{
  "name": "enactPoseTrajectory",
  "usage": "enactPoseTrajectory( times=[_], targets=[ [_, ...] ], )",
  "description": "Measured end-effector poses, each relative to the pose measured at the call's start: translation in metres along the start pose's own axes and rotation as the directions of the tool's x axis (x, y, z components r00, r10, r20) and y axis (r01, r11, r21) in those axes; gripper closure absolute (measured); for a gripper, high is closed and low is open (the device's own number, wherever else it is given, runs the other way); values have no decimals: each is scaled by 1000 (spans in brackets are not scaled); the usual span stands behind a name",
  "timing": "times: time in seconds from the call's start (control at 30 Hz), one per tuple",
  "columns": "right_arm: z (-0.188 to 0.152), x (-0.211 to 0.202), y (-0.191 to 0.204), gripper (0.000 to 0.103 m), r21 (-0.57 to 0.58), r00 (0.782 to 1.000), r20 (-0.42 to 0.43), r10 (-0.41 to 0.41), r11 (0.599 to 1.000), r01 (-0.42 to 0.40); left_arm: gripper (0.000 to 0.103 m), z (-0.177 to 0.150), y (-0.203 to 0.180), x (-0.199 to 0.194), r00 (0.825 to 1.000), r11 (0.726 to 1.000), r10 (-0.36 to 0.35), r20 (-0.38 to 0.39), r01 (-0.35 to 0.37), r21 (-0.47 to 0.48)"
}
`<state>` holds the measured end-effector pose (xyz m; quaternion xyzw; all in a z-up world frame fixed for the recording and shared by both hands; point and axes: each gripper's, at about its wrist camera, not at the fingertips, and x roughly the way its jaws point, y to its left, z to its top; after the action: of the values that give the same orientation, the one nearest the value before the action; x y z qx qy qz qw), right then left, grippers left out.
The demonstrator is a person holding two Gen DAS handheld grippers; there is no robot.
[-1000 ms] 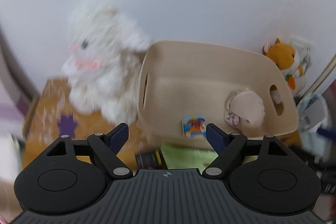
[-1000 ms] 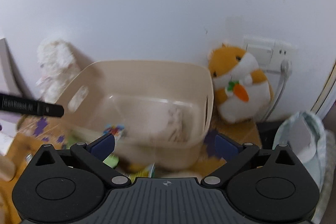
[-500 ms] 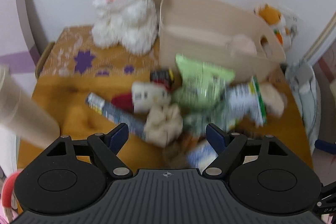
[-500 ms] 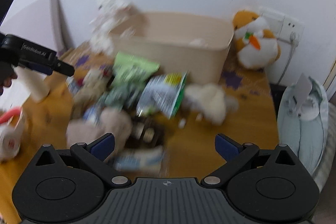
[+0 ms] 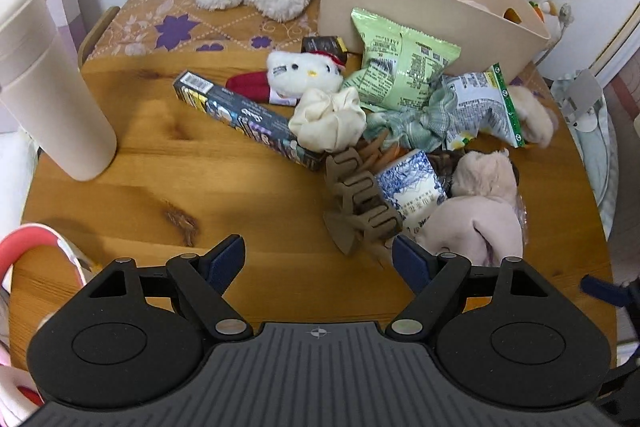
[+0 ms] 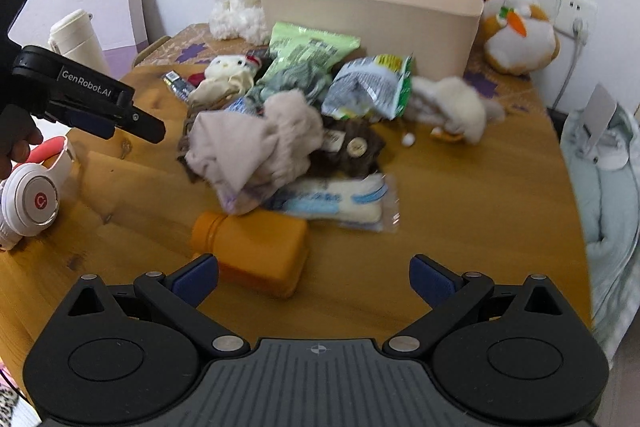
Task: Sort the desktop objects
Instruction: 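Return both tools to the cluttered table, then grasp the brown claw clip with the left tool while the right grasps the orange bottle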
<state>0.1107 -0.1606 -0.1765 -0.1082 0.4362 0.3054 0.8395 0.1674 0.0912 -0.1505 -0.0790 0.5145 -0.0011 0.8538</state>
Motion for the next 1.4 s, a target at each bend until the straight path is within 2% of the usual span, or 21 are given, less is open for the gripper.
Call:
enactPoseTrajectory(
  times=[0.2,0.47,0.8,0.87,0.93,1.0,1.23,1.33,1.4],
  targets=[
    [-2,19,26,0,15,1000,-12,-16,1000,17,21,10,-11,7,1000,1000,-1,15,2,-29],
    [5,46,51,0,72,997,-45,-59,995,62,21,24,-21,37,999,999,40,-15,-40,1],
    [7,68,44,0,169,989,-97,-114,977,129,22,26,-20,64,997,998,58,-56,-59,-19],
    [6,68,41,0,172,989,-96,-113,977,128,29,25,-21,65,996,998,67,-52,-68,-18],
    [5,67,36,0,174,987,-99,-127,974,143,48,24,-21,66,996,997,72,-56,-73,-16],
    [5,66,31,2,171,986,-93,-138,973,152,58,22,-19,69,993,996,84,-79,-86,-22],
    [6,64,16,22,132,992,-66,-104,985,112,64,17,-14,70,994,997,79,-82,-79,3],
    [6,62,12,23,126,995,-67,-76,988,84,72,16,-14,65,996,998,69,-56,-68,11],
    [6,62,7,23,121,995,-71,-69,990,77,72,15,-16,63,996,997,78,-53,-77,26]
  ],
)
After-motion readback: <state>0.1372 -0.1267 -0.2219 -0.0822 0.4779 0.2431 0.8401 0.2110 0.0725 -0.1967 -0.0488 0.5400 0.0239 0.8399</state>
